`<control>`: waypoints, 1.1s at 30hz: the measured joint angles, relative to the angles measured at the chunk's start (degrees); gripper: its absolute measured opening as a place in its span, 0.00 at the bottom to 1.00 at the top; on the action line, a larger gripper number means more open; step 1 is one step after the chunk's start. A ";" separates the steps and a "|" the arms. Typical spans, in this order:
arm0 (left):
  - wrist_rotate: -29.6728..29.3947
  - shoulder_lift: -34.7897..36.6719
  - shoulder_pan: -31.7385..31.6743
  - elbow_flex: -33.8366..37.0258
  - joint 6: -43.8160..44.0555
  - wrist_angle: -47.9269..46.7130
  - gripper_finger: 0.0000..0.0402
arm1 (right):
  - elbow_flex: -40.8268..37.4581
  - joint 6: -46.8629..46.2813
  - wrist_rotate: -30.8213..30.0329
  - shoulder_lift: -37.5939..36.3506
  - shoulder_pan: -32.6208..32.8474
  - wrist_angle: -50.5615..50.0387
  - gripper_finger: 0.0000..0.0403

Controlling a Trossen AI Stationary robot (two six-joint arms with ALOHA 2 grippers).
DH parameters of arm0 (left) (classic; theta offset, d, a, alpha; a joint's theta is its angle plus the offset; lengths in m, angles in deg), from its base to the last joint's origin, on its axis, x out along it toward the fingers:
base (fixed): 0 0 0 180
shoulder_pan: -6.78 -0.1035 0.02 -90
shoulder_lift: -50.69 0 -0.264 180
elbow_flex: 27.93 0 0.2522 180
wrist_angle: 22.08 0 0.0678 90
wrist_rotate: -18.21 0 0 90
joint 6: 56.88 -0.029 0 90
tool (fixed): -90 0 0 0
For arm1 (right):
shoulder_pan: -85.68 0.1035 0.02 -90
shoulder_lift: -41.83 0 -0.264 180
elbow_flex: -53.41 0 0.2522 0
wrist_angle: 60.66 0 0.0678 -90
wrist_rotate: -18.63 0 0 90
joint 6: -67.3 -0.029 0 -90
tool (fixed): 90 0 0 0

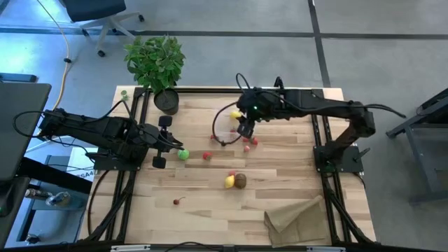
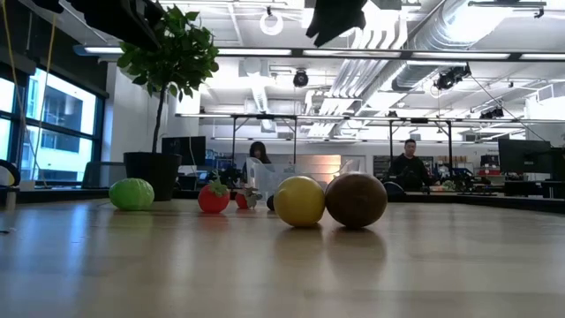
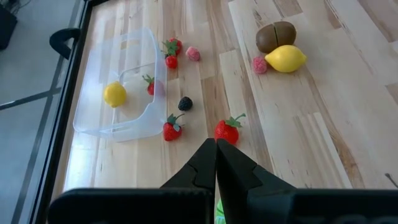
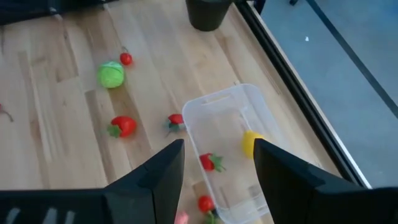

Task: Pick and placing Produce into tupperware
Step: Put the right strawberry into the transparent bin

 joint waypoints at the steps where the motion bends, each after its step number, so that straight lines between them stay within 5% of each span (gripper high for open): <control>1: -0.02 0.01 -0.01 0.00 -0.02 0.01 0.01 | -0.91 -0.52 -0.61 -0.73 0.64 0.89 0.46; 15: -0.01 0.00 0.00 0.00 -0.02 0.02 0.01 | -48.58 -9.62 -0.25 -28.24 7.06 30.61 0.46; 25: -0.01 0.02 0.00 0.00 -0.02 0.01 0.01 | -70.82 -21.30 -7.59 -28.26 7.37 48.86 0.46; 33: 0.00 0.00 -0.01 0.01 -0.01 0.02 0.01 | -78.82 -10.67 -9.02 -23.23 7.79 65.71 0.52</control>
